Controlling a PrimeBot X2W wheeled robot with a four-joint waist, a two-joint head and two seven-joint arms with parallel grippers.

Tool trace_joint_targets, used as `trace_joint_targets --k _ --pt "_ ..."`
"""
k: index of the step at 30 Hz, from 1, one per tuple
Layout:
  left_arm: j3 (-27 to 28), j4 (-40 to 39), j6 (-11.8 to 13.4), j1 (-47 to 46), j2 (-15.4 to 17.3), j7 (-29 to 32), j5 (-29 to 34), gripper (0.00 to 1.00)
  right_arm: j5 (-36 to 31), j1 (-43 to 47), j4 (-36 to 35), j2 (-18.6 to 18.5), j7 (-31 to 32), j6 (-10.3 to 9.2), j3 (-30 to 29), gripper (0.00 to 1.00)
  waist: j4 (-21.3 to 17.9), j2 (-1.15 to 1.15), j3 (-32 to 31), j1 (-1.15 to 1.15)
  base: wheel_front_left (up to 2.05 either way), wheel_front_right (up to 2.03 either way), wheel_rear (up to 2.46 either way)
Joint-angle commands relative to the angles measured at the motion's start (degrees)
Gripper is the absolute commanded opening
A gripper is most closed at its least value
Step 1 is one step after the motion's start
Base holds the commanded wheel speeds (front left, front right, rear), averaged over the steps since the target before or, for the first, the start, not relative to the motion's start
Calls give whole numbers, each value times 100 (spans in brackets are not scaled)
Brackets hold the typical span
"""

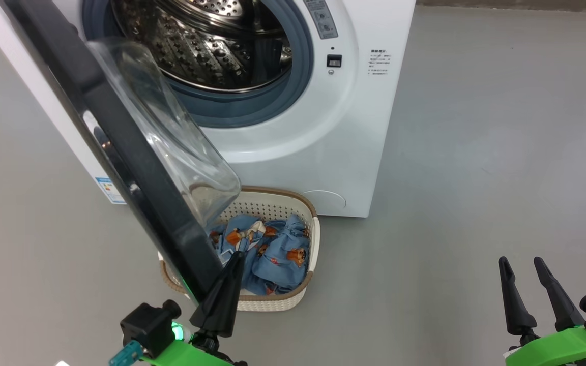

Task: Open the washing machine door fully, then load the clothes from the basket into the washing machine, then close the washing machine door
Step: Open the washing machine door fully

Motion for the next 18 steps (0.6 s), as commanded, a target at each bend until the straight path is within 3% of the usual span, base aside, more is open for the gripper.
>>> trace_joint_targets --k 1,18 --pt "357 -71 45 -170 114 -76 -13 0 25 -127 -145 -107 -53 33 70 100 61 0 -27 0 0 0 0" --pt "527 -41 88 16 120 -85 81 0 44 -78 -163 -188 -54 33 90 100 673 0 -95 0 0 0 0"
